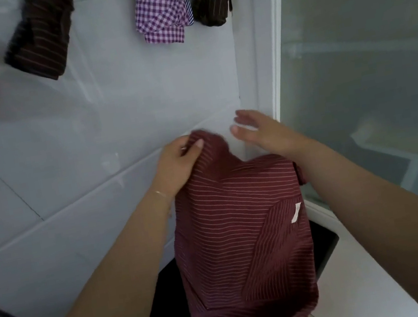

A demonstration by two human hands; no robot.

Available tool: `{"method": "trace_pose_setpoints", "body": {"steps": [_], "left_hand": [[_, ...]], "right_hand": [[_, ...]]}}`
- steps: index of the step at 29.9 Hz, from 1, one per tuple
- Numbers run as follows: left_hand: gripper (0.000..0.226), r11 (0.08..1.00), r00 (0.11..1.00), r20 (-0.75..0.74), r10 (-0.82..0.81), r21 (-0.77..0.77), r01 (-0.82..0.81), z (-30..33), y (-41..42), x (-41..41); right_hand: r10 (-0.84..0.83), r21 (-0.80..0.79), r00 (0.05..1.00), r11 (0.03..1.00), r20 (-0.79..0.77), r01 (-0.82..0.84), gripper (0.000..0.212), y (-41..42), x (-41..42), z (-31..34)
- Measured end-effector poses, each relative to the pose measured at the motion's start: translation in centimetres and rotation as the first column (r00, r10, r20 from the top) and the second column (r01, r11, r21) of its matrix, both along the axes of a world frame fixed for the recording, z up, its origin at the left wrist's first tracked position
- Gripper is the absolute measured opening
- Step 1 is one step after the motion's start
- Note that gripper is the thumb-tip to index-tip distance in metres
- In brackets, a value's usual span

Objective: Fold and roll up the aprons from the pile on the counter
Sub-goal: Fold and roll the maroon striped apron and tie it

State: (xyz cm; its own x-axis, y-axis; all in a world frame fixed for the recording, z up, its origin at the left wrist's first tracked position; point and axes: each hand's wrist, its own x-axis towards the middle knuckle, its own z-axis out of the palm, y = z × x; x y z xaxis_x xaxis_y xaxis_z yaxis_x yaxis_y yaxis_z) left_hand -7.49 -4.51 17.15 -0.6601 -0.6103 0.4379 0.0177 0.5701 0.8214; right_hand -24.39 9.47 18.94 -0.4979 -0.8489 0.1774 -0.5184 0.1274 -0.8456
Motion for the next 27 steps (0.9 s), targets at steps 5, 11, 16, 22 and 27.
{"method": "trace_pose_setpoints", "body": {"steps": [5, 11, 16, 22, 27], "left_hand": [[0.028, 0.943, 0.942, 0.08, -0.325, -0.041, 0.329, 0.6, 2.3, -0.4], [0.053, 0.915, 0.826, 0.4, -0.398, 0.232, 0.329, -2.5, 0.2, 0.5], [0.038, 0.99, 0.545, 0.83, -0.117, 0.054, 0.13, -10.8, -4.6, 4.5], [0.059, 0.944, 0.023, 0.952, 0.305, -0.306, 0.123, -15.3, -7.8, 8.4], [0.038, 0.874, 0.249, 0.856, 0.454, -0.481, 0.061, -12.9, -6.6, 6.6]], "right_hand": [[0.148, 0.053, 0.935, 0.983, 0.322, -0.173, 0.032, -1.0, 1.5, -0.3], [-0.043, -0.403, 0.903, 0.885, 0.427, 0.233, 0.013, -0.9, 1.2, 1.2], [-0.49, -0.499, 0.746, 0.555, 0.451, 0.666, 0.018, 0.0, -3.8, 1.8], [-0.481, -0.477, 0.638, 0.425, 0.601, 0.77, 0.02, 1.5, -6.0, 1.0], [-0.03, -0.266, 0.528, 0.839, 0.848, 0.475, 0.022, 0.7, -5.8, 0.5]]}}
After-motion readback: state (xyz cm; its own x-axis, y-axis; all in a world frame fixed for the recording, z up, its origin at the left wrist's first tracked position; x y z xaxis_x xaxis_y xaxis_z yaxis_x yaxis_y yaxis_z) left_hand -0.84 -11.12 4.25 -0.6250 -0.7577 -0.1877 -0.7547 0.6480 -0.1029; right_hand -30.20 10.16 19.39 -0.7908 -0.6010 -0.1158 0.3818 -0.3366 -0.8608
